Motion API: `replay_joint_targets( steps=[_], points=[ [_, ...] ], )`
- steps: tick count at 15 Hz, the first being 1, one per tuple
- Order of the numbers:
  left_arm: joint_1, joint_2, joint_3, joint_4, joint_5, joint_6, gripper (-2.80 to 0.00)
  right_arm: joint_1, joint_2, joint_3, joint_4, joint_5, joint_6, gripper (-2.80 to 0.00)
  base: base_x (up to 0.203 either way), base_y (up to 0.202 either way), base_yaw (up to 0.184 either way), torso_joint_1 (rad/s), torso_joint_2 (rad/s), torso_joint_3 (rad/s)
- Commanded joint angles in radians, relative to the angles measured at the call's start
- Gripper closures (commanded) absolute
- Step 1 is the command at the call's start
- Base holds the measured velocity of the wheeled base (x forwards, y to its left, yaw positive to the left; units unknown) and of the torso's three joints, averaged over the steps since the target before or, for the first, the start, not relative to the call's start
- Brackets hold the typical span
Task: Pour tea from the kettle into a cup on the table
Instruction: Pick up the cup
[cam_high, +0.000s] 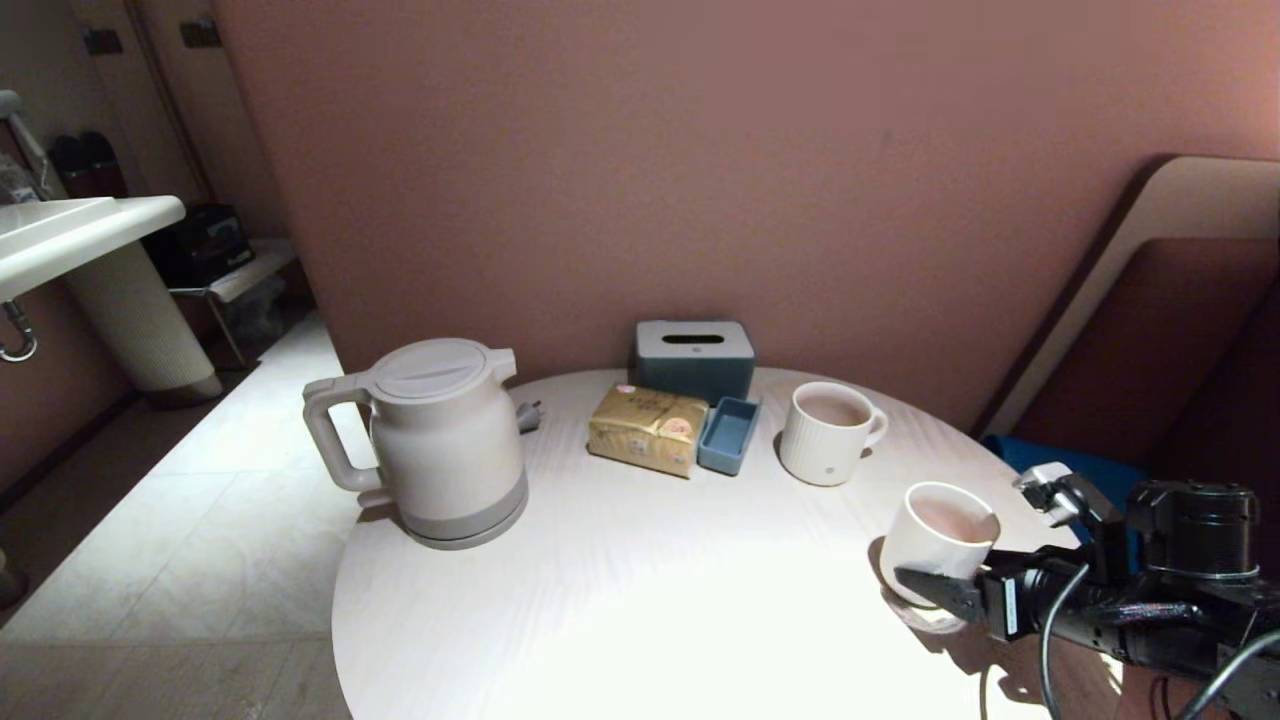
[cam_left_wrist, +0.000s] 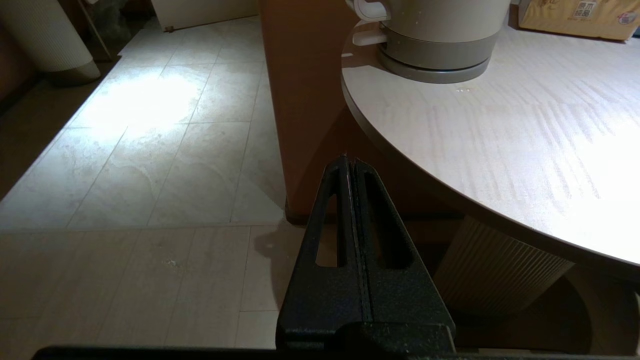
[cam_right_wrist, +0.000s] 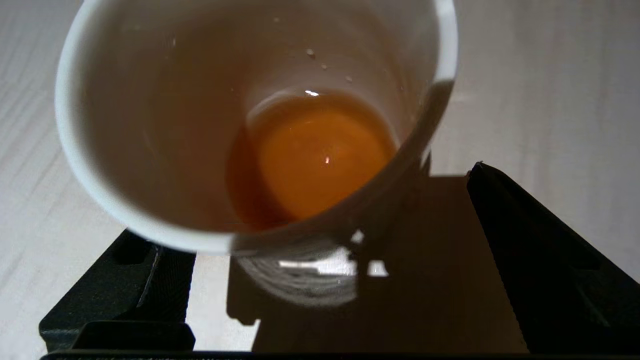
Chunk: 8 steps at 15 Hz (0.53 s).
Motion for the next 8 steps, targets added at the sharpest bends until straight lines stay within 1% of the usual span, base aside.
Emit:
replay_joint_targets(
  steps=[1,4,8],
  points=[
    [0.001,0.001,0.0,0.0,0.001,0.0,0.0,-0.001,0.066,-0.019,-0.038,0.001,0.004,-2.8,0.0,0.0,0.0,0.0,0.0,0.0],
    [0.0,0.001,0.0,0.0,0.001,0.0,0.0,0.01,0.065,-0.02,-0.054,0.005,0.011,-2.8,0.0,0.0,0.0,0.0,0.0,0.0],
    [0.001,0.001,0.0,0.0,0.001,0.0,0.0,0.012,0.065,-0.014,-0.108,0.024,0.034,-2.8,0.0,0.0,0.0,0.0,0.0,0.0]
  ],
)
